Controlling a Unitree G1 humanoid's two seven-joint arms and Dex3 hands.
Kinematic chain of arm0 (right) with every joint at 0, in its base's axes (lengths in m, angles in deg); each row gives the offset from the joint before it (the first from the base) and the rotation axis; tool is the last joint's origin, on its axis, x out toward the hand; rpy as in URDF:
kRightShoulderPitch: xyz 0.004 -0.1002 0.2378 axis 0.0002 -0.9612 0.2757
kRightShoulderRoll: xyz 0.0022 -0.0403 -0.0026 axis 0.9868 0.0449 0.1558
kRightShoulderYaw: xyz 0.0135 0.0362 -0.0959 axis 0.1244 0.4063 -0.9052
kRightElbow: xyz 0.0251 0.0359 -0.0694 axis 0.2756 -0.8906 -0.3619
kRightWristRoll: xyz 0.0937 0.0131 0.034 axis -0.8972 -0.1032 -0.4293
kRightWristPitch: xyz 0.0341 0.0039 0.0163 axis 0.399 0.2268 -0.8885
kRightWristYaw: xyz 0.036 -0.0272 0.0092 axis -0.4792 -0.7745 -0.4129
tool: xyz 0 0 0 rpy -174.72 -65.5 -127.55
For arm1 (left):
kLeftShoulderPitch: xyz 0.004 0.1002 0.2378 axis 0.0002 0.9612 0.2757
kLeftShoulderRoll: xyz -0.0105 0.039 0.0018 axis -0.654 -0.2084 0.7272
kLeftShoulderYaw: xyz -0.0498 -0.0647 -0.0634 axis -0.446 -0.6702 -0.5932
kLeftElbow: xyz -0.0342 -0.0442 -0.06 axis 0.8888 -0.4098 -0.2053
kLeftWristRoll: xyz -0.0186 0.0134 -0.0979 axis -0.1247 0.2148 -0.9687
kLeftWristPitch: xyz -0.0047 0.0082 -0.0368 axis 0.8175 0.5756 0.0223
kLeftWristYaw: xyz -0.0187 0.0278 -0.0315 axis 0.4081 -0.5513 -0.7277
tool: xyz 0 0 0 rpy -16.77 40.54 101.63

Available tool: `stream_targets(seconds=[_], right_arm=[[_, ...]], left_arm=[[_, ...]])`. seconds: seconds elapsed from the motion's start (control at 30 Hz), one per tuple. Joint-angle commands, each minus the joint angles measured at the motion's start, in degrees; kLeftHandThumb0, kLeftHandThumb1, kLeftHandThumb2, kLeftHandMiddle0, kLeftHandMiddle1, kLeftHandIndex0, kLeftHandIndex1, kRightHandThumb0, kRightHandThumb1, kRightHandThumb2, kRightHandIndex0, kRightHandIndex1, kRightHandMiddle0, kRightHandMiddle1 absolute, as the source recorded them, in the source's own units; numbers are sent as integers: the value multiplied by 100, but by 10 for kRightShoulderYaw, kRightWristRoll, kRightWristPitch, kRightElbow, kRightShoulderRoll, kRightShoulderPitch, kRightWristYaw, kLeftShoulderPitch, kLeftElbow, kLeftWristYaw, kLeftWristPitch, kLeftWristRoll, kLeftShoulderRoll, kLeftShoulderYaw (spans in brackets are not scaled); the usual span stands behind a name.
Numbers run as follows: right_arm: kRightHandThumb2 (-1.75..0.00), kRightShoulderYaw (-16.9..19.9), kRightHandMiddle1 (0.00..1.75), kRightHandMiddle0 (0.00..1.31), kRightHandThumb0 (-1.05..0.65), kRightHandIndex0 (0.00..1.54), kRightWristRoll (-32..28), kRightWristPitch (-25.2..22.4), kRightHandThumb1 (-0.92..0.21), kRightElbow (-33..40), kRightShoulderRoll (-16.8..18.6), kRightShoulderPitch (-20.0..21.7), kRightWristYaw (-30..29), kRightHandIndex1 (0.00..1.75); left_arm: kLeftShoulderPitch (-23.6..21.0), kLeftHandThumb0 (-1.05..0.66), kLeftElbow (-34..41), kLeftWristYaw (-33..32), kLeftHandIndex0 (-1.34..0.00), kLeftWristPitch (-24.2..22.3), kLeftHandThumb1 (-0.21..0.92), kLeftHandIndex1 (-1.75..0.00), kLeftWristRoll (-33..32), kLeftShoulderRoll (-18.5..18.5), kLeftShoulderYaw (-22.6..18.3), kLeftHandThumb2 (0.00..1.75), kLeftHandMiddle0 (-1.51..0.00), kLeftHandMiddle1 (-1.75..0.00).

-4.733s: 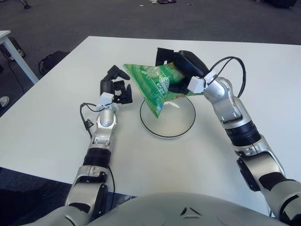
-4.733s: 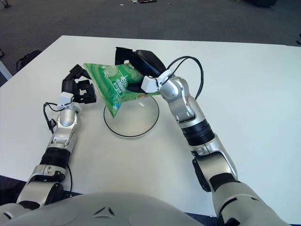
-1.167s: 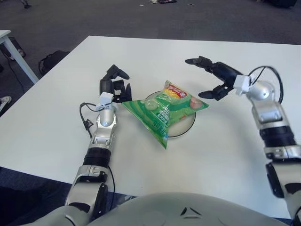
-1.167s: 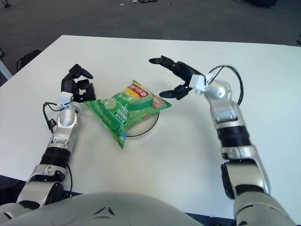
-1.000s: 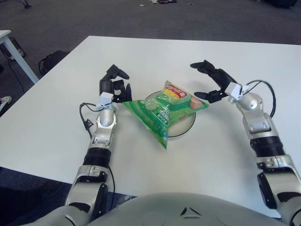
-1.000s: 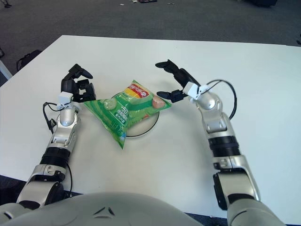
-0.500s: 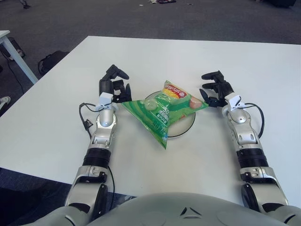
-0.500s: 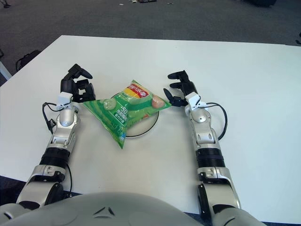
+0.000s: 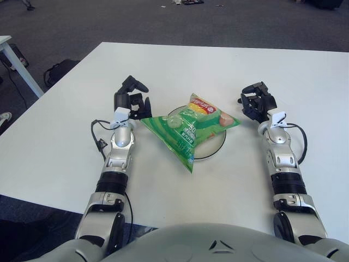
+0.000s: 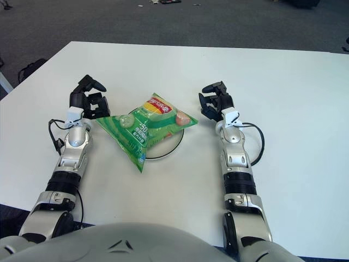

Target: Put the snack into the plate.

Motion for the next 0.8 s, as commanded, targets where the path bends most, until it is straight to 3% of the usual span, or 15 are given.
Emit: stream_targets(seconds=[0.0,0.13,0.2,0.23,0.3,0.43,0.53,0.7,0.77], right_arm=[[-78,6,175,30,-37,39,-19,5,-73,-17,21,-28,-7,137],[-85,7,175,33,-38,42,-24,4,-68,-21,23,-39,-4,139],[-91,6,175,37,-16,45,-23,8,-61,-25,21,-42,-3,144],[-92,5,175,37,-13,45,-22,12,-59,-28,20,-43,-3,145],[-98,-6,175,39,-6,48,10,60,-54,-54,4,-51,-16,147],[-107,-62,175,43,-2,54,155,191,-46,-117,-46,-75,-126,148],[-112,-93,175,45,-1,58,222,226,-41,-137,-68,-79,-180,147],[-116,-104,175,47,-1,61,222,244,-38,-157,-72,-78,-186,146],[-117,-98,175,48,-1,62,191,243,-37,-158,-63,-83,-170,145]], left_arm=[[97,-53,-61,-4,-70,-5,21,-175,-3,25,-2,145,-139,-175],[97,-53,-60,-1,-71,-4,20,-175,-7,28,-2,146,-140,-175],[98,-54,-60,0,-72,-4,19,-175,-9,29,-2,147,-140,-175],[98,-54,-60,1,-72,-4,19,-175,-10,30,-2,147,-140,-175],[98,-54,-59,2,-72,-7,19,-175,-11,30,-1,148,-140,-175],[101,-54,-53,5,-73,-16,19,-175,-9,28,0,148,-140,-175],[103,-54,-44,4,-72,-18,19,-175,-5,28,1,148,-140,-175],[107,-53,-34,10,-71,-23,20,-175,-6,27,2,146,-139,-175],[108,-53,-32,15,-71,-20,20,-175,-7,26,2,146,-139,-175]])
